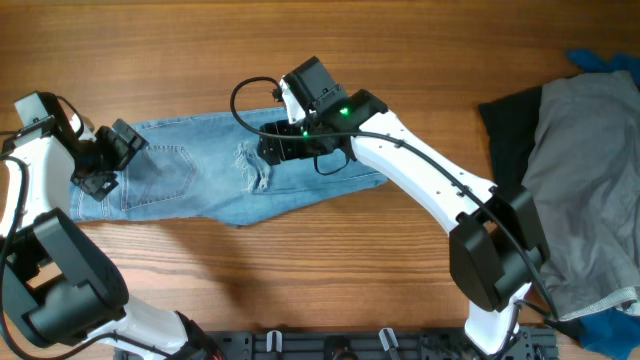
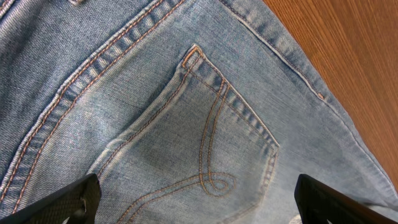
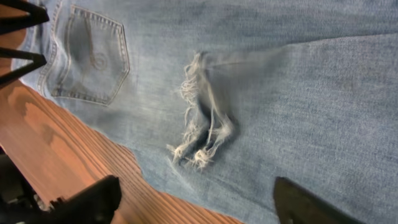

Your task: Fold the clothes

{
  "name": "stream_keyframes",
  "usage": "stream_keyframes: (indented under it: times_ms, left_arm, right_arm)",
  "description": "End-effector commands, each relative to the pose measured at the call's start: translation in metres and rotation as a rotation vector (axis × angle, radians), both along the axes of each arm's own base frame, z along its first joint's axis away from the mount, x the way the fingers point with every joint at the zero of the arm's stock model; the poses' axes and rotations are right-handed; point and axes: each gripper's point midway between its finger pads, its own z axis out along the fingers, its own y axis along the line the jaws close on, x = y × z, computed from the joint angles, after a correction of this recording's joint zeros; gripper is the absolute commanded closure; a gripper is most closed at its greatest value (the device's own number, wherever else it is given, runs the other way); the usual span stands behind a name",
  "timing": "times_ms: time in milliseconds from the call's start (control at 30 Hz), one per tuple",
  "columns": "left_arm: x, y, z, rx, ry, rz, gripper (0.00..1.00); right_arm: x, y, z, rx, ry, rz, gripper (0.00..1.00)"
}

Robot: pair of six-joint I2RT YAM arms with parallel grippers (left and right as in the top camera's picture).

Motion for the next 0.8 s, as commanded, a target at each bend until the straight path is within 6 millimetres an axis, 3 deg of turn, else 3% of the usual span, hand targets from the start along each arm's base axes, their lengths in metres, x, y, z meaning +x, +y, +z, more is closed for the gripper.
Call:
stream_keyframes:
  times_ms: [0,200,433,533,767]
  left_arm:
    - [0.001,0.000,0.002,0.010,-0.006,-0.005,0.00]
    - [0.001,0.000,0.002,0.010,-0.006,-0.005,0.00]
    - [-0.001,0.005,0.001,0.040,0.006,0.002,0.00]
    - [-0.005,0.024,-0.001,0.135,0.036,0.031,0.00]
    - [0.001,0.081,0.009,0.294,-0.027,0.143,0.00]
  right_arm:
    - [-0.001,0.007,0.013,0.031,-0.019,0.015,0.11]
    - [0.006,-0.006,0.005,-0.046,-0.047,-0.029,0.10]
    - [0.013,-0.047,-0.012,-0.244,-0.089,-0.046,0.06]
    - [0.018,-0.077,-0.019,-0.348,-0.077,-0.099,0.01]
    - [0.023,-0.153,-0.029,-0.505,0.031,-0.222,0.00]
